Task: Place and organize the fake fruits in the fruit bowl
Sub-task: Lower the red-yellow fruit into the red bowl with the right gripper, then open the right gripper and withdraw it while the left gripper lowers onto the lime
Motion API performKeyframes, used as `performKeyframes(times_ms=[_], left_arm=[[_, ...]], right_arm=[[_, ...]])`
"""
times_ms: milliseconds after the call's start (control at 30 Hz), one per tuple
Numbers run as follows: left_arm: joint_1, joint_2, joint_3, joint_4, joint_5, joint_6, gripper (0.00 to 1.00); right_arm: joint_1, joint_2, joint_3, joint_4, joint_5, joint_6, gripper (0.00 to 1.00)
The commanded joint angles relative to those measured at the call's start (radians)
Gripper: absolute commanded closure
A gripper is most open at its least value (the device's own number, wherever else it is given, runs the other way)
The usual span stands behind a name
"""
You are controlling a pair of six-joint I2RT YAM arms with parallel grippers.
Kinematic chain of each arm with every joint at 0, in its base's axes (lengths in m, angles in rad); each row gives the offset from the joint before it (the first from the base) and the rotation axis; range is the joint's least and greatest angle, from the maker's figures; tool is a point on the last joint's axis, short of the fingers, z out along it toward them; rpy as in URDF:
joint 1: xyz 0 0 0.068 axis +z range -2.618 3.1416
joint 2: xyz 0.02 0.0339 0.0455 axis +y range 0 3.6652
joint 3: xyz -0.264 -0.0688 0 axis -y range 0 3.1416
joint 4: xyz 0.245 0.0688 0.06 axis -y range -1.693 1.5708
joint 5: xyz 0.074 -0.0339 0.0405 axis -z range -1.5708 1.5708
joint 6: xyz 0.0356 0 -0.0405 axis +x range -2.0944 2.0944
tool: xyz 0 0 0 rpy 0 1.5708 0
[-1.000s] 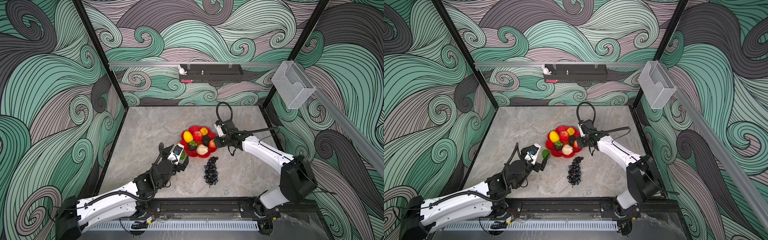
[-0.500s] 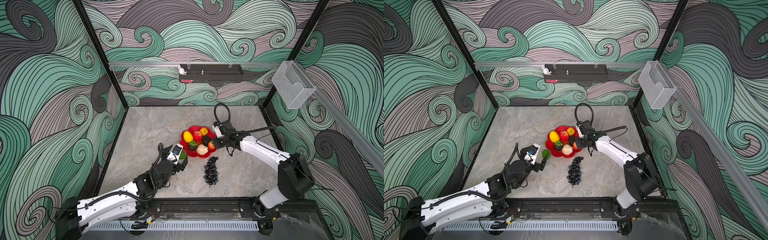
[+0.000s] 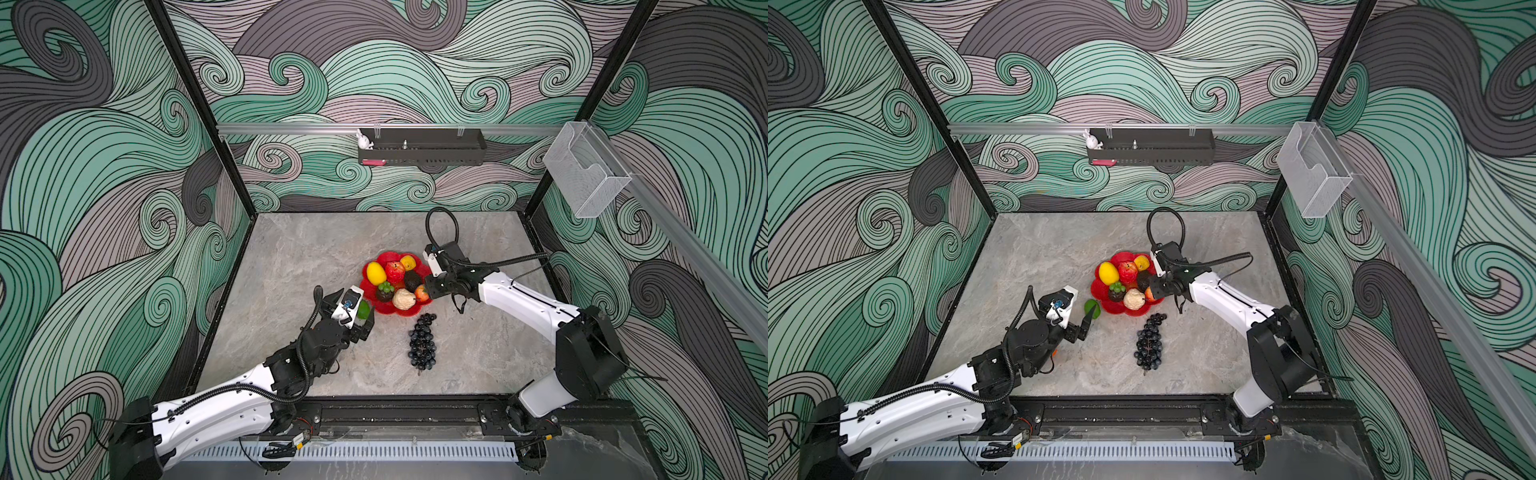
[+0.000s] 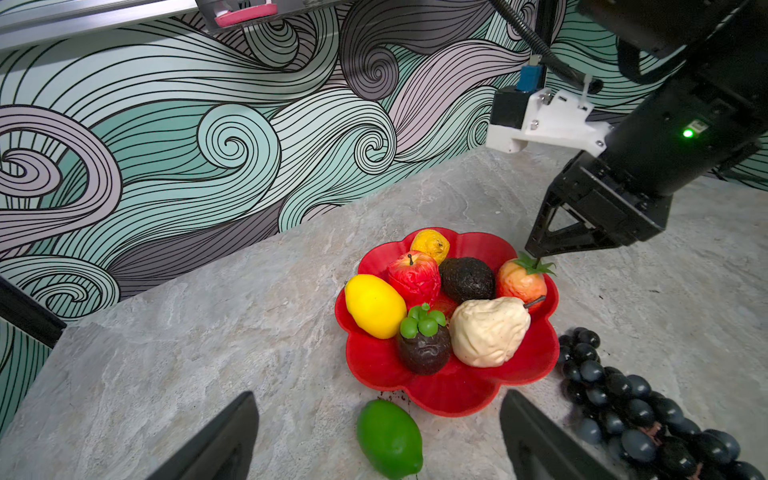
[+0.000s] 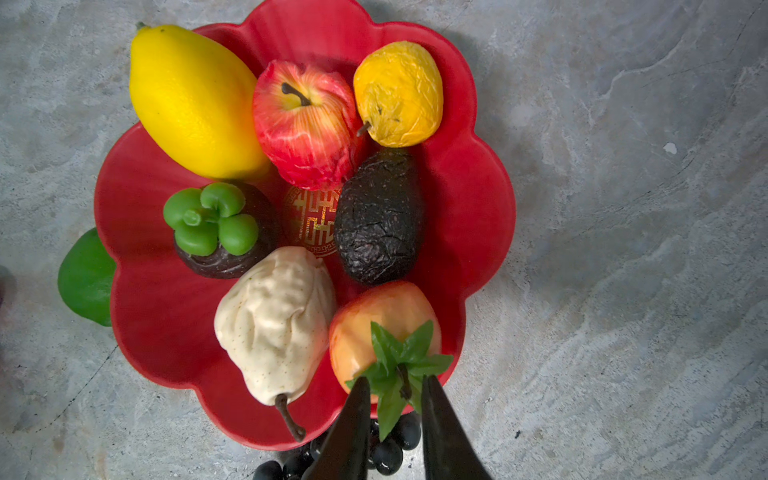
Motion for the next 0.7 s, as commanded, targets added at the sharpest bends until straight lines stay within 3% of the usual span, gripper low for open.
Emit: performKeyframes(times_ms=[0,200,533,667], left_arm=[[0.011,0.049,0.033,-0.017,0.038,-0.03,0.07],[0.067,0.145,0.118,-0.134,0.074,-0.116,0.07],[0.195,0.248,0.191,-0.256,0.134,-0.247,0.07],[0.2,0.271,0.265,-0.428,0.116,-0.374,0.07]], right_arm=[[0.008,-0.058,0.007,-0.057,0.023,0.025,0.72],[0.02,-0.209,-0.026,-0.123,0.021,0.095,0.52],[0.023,-0.598,-0.182,-0.217,0.014,0.197,0.36],[0.022,-0.781,-0.261,-0.254,0.038,0.245,0.29]])
